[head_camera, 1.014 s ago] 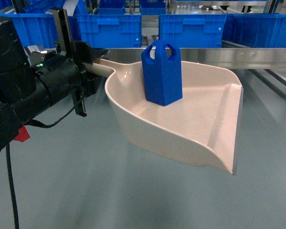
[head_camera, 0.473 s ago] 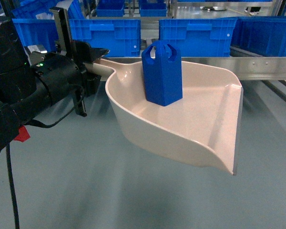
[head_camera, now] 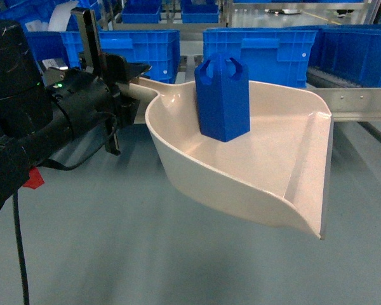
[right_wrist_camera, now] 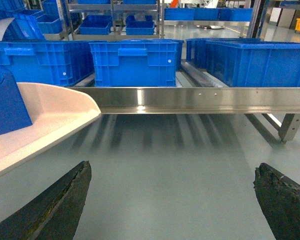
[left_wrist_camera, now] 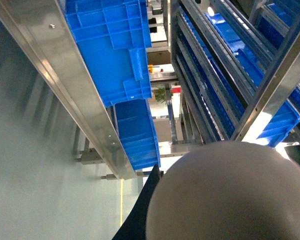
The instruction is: Place part in tray to right shelf
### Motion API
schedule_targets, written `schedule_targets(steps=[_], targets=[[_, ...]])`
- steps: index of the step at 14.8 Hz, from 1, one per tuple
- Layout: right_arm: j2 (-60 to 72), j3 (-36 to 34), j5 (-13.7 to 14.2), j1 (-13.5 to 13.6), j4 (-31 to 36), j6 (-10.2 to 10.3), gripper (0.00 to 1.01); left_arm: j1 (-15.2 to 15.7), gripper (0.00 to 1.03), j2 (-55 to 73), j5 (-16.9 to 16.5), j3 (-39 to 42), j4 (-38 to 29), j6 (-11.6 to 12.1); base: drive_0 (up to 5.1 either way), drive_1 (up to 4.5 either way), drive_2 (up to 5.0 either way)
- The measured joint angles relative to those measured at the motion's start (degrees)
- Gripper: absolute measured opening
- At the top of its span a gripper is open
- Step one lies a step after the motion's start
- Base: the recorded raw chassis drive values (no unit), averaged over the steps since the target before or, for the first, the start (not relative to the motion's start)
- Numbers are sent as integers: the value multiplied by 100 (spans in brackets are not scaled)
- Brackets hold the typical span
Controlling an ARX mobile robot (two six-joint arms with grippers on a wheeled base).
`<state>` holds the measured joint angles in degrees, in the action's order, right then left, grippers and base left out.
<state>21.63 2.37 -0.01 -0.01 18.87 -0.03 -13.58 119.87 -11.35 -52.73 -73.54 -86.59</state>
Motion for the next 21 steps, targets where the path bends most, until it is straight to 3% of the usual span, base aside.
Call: schedule_targets(steps=[10, 15, 21], targets=[[0, 0, 0, 0, -22, 0, 98, 107, 12, 0, 87, -2, 33, 11, 46, 447, -356], [-9, 0, 0, 0, -15, 0, 98, 11, 12, 0, -2, -2, 0, 4, -3, 411, -417], [0, 0, -2, 0, -15, 0, 98, 50, 12, 0, 37, -7, 22, 2, 0, 0, 0]])
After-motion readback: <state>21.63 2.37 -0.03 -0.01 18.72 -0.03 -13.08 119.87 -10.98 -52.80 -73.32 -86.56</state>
